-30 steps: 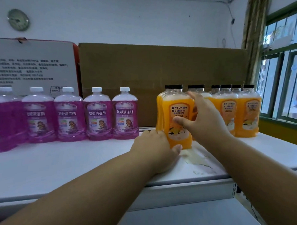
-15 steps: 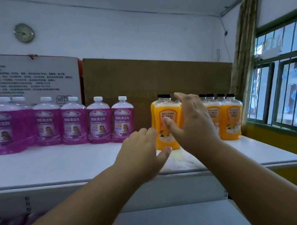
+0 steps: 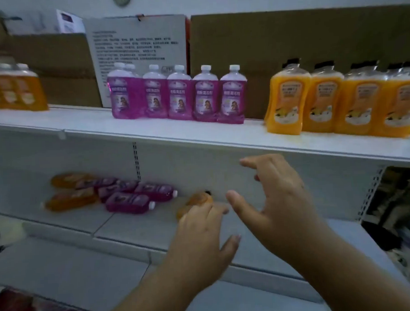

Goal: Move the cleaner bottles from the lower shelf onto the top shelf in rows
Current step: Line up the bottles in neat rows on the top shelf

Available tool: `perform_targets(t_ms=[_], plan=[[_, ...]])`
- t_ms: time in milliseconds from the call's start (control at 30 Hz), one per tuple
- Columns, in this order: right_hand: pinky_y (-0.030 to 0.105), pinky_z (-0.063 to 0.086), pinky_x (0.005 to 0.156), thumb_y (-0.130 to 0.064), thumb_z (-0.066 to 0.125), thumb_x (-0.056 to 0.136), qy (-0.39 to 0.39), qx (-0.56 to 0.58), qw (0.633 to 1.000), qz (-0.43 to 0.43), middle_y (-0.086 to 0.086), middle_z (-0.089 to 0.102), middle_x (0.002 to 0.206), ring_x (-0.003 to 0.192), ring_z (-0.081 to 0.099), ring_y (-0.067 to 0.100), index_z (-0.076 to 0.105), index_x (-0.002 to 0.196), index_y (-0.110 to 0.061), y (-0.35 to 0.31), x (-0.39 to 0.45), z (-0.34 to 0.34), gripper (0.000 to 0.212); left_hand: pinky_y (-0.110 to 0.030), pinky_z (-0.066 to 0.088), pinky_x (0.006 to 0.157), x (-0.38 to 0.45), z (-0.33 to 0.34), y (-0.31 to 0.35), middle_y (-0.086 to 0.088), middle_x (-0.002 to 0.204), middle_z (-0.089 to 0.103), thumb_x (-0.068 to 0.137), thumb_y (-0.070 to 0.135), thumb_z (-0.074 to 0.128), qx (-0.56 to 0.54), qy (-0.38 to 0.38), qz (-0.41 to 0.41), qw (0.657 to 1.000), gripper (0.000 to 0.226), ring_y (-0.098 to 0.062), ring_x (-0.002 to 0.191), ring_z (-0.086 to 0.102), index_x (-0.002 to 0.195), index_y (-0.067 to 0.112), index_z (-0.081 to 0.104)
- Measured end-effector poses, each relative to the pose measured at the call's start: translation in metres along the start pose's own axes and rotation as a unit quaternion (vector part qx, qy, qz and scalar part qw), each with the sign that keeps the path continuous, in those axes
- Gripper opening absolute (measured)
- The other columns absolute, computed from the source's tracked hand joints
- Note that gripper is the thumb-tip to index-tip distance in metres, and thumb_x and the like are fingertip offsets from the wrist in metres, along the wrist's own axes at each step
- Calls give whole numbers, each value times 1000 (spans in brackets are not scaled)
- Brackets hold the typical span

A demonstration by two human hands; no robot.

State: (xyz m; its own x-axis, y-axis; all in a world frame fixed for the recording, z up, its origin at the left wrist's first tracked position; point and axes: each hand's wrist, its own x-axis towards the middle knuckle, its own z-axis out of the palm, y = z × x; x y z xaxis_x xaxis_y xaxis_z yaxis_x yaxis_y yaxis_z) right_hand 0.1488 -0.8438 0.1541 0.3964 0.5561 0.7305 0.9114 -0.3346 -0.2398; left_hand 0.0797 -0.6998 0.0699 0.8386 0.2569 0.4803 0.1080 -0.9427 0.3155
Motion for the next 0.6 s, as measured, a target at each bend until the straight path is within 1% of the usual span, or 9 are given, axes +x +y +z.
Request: perform_targets(t_ms=[100, 200, 300, 400, 533, 600], plan=[[25, 40, 87, -46, 63, 85, -35, -4, 999, 18, -3, 53, 117, 105, 51, 12, 57, 128, -20, -7, -13, 29, 50, -35, 38, 96, -21, 13, -34, 12, 125, 50, 88, 61, 41, 3, -40, -34, 999, 52, -12, 115, 43, 132, 34, 44], [22, 35, 84, -48, 62, 84, -53, -17, 997, 52, -4, 53, 114, 105, 49, 11, 59, 124, -21, -6, -10, 57, 48, -34, 38, 98, -22, 26, -70, 10, 127, 52, 92, 58, 47, -3, -66, -53, 996, 50, -12, 118, 45, 135, 32, 44], [24, 37, 82, -47, 64, 84, -64, -27, 994, 84, -4, 53, 111, 102, 50, 12, 60, 123, -21, -5, -4, 90, 47, -37, 42, 97, -8, 43, -107, 5, 128, 56, 92, 54, 53, -22, -82, -67, 994, 52, -16, 117, 50, 136, 27, 46], [26, 39, 82, -44, 67, 84, -77, -42, 989, 117, -2, 54, 110, 102, 52, 14, 60, 122, -19, -7, 9, 128, 46, -40, 46, 93, 11, 60, -144, 1, 126, 60, 92, 54, 52, -32, -89, -65, 993, 52, -19, 112, 54, 135, 25, 48], [29, 40, 84, -37, 73, 83, -84, -65, 980, 166, 3, 56, 114, 105, 54, 20, 61, 122, -17, -10, 28, 170, 45, -41, 47, 88, 45, 84, -187, -5, 124, 58, 92, 57, 44, 22, -117, -44, 992, 53, -25, 104, 53, 132, 23, 45], [29, 39, 87, -40, 71, 82, -85, -82, 974, 194, 4, 57, 117, 108, 53, 21, 61, 123, -17, -8, 35, 181, 47, -40, 45, 86, 66, 98, -202, -9, 123, 57, 91, 58, 43, 55, -116, -51, 990, 57, -29, 104, 53, 132, 19, 43]])
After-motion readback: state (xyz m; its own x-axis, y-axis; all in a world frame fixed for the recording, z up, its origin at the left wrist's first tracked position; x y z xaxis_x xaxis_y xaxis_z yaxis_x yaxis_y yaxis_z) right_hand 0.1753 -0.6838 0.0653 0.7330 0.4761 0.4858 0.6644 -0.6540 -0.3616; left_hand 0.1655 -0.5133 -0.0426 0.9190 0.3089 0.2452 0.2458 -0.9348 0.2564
